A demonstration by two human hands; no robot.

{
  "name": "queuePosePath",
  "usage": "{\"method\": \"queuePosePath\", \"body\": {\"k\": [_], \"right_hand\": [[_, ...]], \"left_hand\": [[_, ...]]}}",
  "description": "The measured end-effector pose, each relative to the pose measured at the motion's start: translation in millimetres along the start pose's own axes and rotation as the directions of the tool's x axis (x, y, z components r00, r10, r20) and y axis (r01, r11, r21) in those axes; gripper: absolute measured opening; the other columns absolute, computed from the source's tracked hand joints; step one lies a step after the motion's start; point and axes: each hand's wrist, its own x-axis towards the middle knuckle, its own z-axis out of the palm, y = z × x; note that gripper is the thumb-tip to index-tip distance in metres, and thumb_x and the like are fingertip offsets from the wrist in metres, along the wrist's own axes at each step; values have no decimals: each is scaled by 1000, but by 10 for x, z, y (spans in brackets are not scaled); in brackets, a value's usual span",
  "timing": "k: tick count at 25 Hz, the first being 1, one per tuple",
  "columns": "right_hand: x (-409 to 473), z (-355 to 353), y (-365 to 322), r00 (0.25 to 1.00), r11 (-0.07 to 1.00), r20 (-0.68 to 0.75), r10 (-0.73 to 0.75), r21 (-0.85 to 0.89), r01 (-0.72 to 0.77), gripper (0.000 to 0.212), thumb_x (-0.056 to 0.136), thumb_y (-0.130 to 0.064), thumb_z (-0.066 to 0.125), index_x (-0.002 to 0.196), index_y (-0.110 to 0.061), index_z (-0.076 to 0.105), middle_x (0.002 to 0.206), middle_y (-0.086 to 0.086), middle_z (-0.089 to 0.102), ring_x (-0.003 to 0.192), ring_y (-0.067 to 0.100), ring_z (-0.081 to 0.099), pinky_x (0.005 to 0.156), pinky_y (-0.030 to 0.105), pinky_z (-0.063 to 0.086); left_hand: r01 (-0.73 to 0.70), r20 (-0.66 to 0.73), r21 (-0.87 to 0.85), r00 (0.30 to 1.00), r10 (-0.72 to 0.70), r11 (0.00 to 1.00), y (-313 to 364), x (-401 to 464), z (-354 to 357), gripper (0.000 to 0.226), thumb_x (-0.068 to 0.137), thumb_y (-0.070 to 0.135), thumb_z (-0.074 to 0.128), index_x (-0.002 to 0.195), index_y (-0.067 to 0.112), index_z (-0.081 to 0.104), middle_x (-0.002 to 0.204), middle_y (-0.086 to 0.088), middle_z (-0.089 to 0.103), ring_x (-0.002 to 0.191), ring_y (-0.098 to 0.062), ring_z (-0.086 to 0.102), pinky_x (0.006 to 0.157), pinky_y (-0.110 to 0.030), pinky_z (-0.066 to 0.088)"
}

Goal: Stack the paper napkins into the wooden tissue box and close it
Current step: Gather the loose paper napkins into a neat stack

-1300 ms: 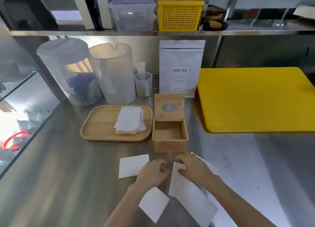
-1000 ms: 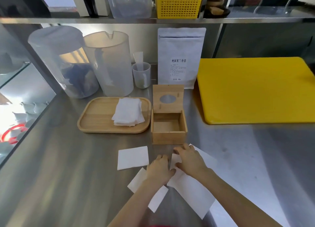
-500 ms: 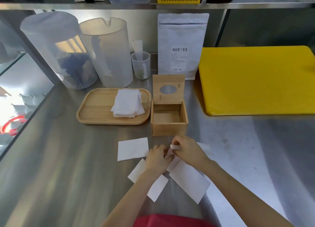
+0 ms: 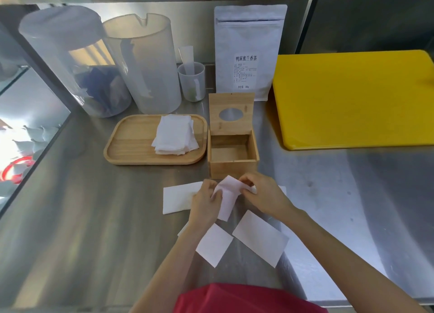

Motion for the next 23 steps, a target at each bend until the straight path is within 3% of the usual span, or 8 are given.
{"method": "queuePosePath", "body": {"k": [3, 8, 12, 17, 19, 23], "right_hand": [[-103, -1, 73, 999, 999, 48, 21, -43, -19, 22, 88, -21, 54, 110, -16, 58, 113, 6, 64, 96, 20, 61, 87, 30, 50], [-281, 64, 135, 949, 968, 307, 67, -250, 12, 42, 84, -24, 59, 124, -19, 47, 124, 5, 51, 109, 22, 53, 91, 33, 49], [-276, 122, 121, 952, 948, 297, 70, -316, 29, 36, 85, -18, 58, 120, -16, 49, 121, 8, 50, 109, 23, 50, 89, 34, 49], [-265, 164, 142, 951, 955, 297, 88, -297, 4, 20, 87, -17, 53, 105, -13, 59, 114, 10, 59, 101, 24, 56, 87, 36, 51], [-279, 181, 166, 954, 961, 288, 90, -278, -7, 19, 88, -18, 51, 105, -14, 58, 115, 10, 60, 100, 25, 58, 89, 38, 51], [-258, 109, 146, 966, 992, 227, 123, -15, -123, 17, 89, -22, 50, 105, -15, 53, 115, 12, 64, 88, 20, 58, 78, 30, 50]], "left_hand": [[-21, -36, -21, 999, 20, 1000, -30, -36, -72, 32, 95, 17, 39, 124, 9, 52, 115, -11, 64, 90, -18, 53, 77, -24, 36], [61, -35, -168, 997, -68, 984, -112, -84, -91, 20, 93, 13, 37, 102, 13, 55, 91, -14, 61, 73, -17, 49, 62, -28, 34], [90, -23, -234, 995, -98, 968, -189, -116, -87, 21, 93, 11, 37, 98, 6, 56, 86, -14, 61, 73, -20, 51, 56, -25, 32], [101, -14, -270, 994, -109, 958, -235, -167, -98, 18, 92, 10, 37, 94, 8, 55, 73, -5, 54, 68, -18, 48, 55, -23, 31], [110, -1, -294, 993, -115, 950, -244, -175, -104, 18, 93, 10, 37, 97, 8, 54, 79, -10, 55, 72, -20, 49, 57, -25, 32], [129, 14, -324, 991, -131, 937, -272, -187, -120, 18, 91, 7, 34, 87, -1, 50, 76, -14, 42, 67, -18, 36, 58, -26, 26]]}}
